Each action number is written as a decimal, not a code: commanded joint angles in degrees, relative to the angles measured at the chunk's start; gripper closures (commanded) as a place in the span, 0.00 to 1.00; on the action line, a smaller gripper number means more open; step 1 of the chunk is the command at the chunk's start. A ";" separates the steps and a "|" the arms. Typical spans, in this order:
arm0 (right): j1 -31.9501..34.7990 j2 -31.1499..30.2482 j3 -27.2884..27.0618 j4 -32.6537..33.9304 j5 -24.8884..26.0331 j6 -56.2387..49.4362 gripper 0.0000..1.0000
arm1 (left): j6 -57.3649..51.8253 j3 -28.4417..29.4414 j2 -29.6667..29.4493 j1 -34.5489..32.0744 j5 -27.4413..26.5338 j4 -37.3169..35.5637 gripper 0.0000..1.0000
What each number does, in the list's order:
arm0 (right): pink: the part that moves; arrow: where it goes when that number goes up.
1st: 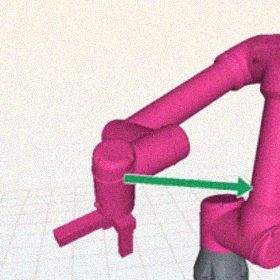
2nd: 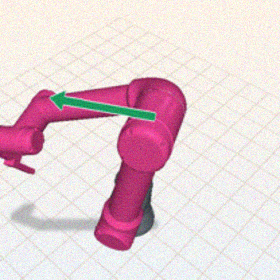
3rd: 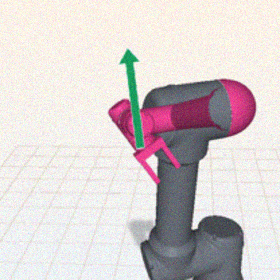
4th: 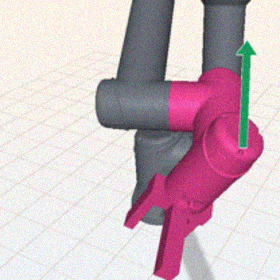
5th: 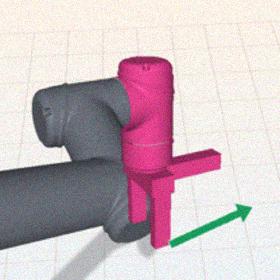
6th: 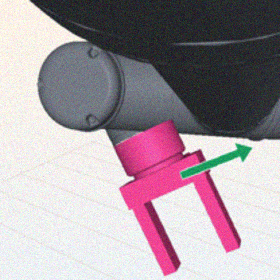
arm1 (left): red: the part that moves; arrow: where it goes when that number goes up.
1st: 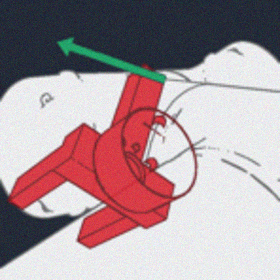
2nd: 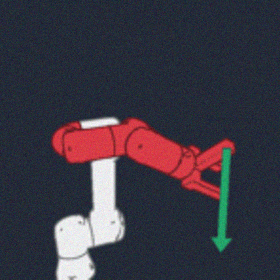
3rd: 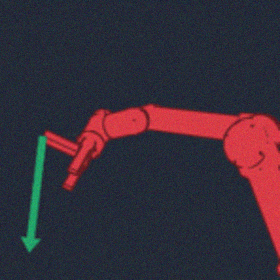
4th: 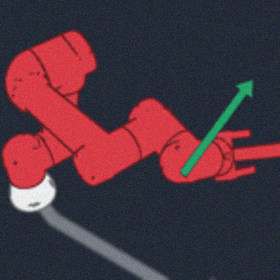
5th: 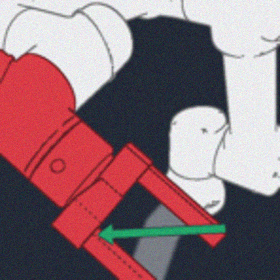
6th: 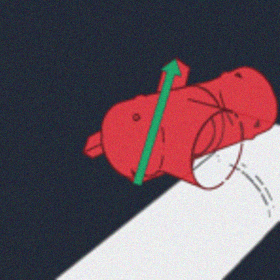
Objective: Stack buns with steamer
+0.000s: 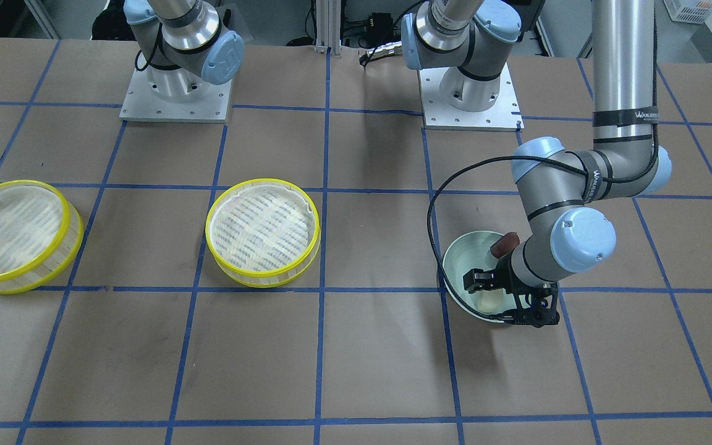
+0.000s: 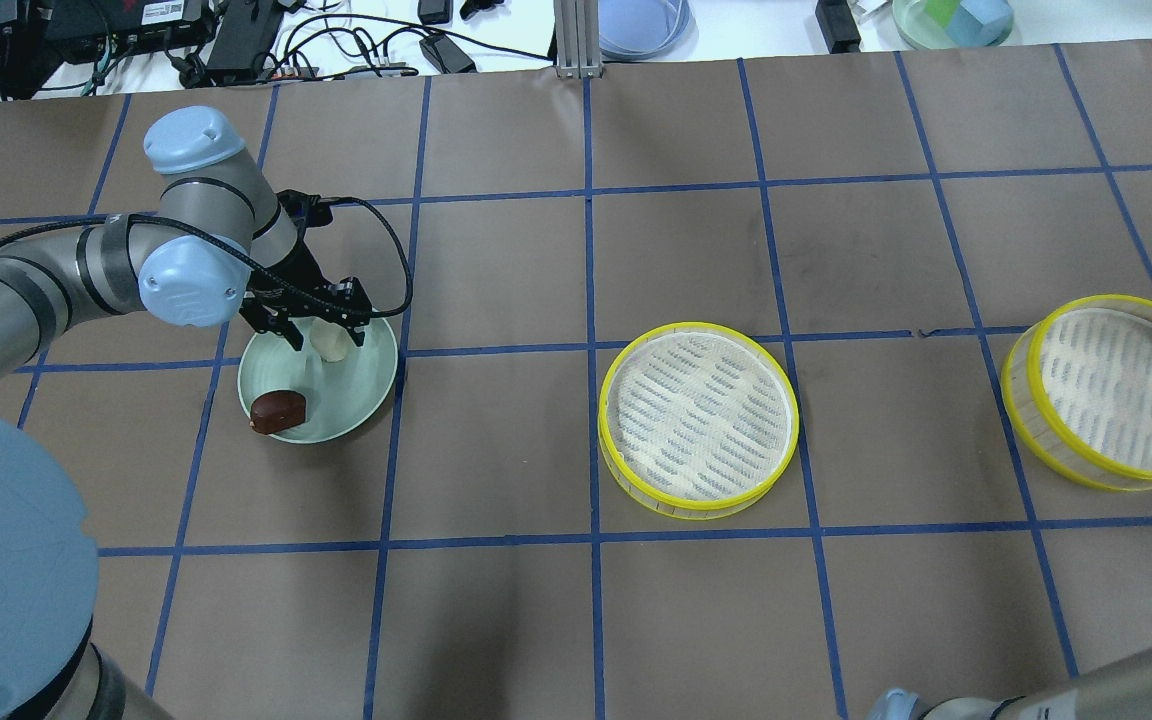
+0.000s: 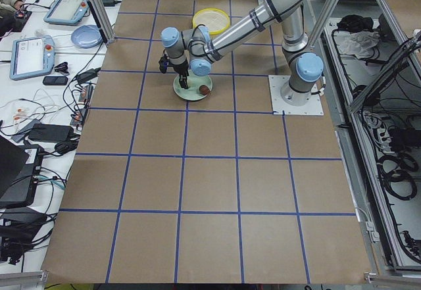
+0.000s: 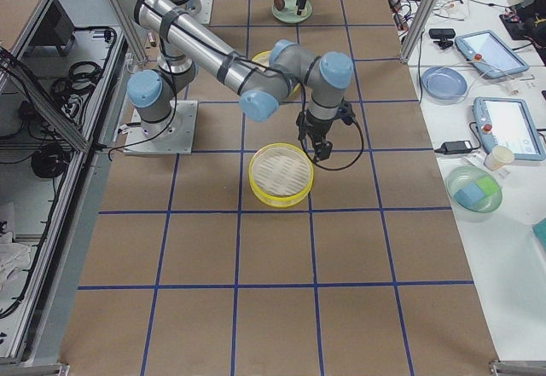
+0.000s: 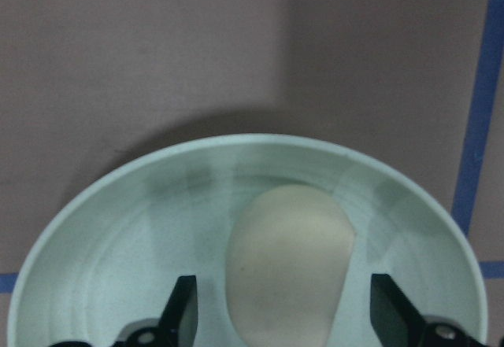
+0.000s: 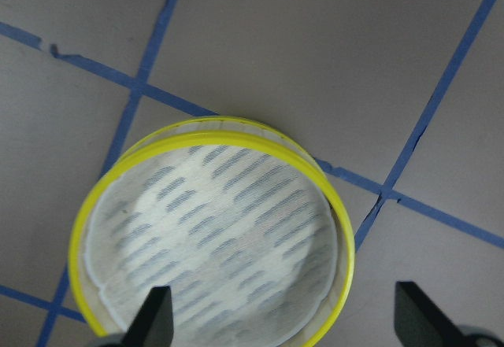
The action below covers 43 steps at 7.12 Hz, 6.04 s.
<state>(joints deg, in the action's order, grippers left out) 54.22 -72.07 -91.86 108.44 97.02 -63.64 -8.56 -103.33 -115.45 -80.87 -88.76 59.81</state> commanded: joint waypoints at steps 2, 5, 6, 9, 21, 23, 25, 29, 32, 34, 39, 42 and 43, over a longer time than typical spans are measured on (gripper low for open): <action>-3.67 8.50 -0.16 9.14 0.01 -10.00 0.01 | -0.05 -0.03 -0.03 -0.08 -0.36 -0.75 0.82; -5.17 10.01 -4.10 11.69 -0.17 -10.19 0.11 | 0.65 0.94 4.08 -1.74 -0.18 -0.92 0.97; -5.17 10.10 -4.20 11.53 0.18 -10.36 0.23 | 4.05 1.20 6.88 -3.31 0.34 -0.84 0.97; -5.17 10.28 -4.20 11.09 0.71 -10.54 0.85 | 22.99 5.23 11.73 -18.57 -0.62 -0.22 0.96; 11.30 -5.10 -4.03 -7.02 0.01 13.68 1.00 | 60.68 5.77 0.49 -43.41 0.96 -5.93 0.00; 16.25 -6.24 -4.11 -7.71 0.10 20.20 1.00 | 60.33 5.95 1.11 -43.41 0.35 -6.02 0.00; 16.89 -6.25 -4.20 -8.68 0.10 21.10 1.00 | 59.98 6.04 2.16 -43.41 0.17 -6.02 0.00; 21.09 -7.03 -5.94 -10.70 -2.10 27.58 1.00 | 47.18 5.34 7.86 -35.09 -7.56 -0.60 0.00; 31.17 -9.85 -9.65 -10.18 -2.71 42.14 1.00 | 29.46 6.04 14.53 -22.97 -7.39 7.13 0.00; 34.80 -10.11 -13.23 -5.29 -5.52 48.31 1.00 | 12.62 5.95 16.92 -11.05 -7.48 10.32 0.00; 38.33 -8.10 -14.92 -0.52 -5.44 51.42 1.00 | 0.30 2.71 10.53 1.92 -7.04 8.67 0.00; 38.33 -6.60 -15.28 -0.16 -5.00 51.16 1.00 | 0.66 -2.74 8.15 2.91 0.53 8.66 0.02; 38.42 -6.60 -15.19 0.71 -5.17 51.16 1.00 | 1.00 -4.14 7.10 2.91 -0.87 8.74 0.02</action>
<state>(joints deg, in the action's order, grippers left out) 92.57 -78.97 -107.08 108.43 92.03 -12.49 -7.82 -105.77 -107.19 -78.05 -88.90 68.50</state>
